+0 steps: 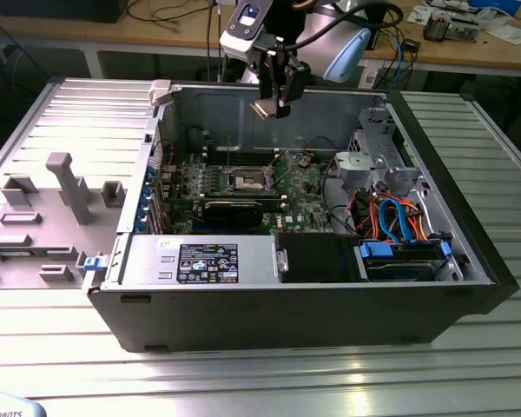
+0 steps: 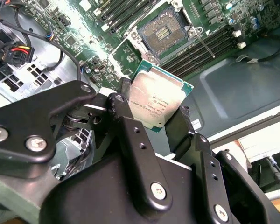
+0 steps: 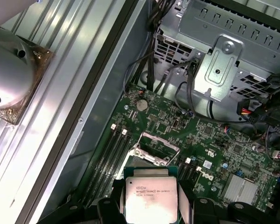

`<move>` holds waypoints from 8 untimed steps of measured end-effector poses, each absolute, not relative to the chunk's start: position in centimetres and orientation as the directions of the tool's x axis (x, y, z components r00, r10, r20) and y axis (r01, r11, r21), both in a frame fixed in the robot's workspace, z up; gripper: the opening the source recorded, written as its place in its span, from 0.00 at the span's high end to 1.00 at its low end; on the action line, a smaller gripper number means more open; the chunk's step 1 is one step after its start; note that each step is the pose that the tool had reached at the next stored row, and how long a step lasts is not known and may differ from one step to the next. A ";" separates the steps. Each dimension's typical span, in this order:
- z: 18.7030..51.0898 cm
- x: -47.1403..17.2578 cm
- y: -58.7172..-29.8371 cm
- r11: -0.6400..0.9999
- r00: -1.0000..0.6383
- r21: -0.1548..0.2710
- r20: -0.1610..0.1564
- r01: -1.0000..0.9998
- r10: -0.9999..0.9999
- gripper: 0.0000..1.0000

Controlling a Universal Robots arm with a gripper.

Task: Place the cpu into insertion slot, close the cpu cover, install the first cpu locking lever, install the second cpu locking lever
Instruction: 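Place the cpu into insertion slot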

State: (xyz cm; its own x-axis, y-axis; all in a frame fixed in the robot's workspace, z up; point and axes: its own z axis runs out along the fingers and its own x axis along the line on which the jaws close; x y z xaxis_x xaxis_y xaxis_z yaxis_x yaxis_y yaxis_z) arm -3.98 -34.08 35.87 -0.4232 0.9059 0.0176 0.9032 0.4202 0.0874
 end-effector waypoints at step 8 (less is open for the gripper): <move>35.9 -4.1 -34.1 0.420 -0.423 0.087 0.018 0.903 0.906 0.46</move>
State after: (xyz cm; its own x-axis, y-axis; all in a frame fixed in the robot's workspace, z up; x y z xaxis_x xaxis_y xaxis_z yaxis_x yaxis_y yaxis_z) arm -4.08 -34.08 35.88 -0.4232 0.9059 0.0176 0.9032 0.4202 0.0873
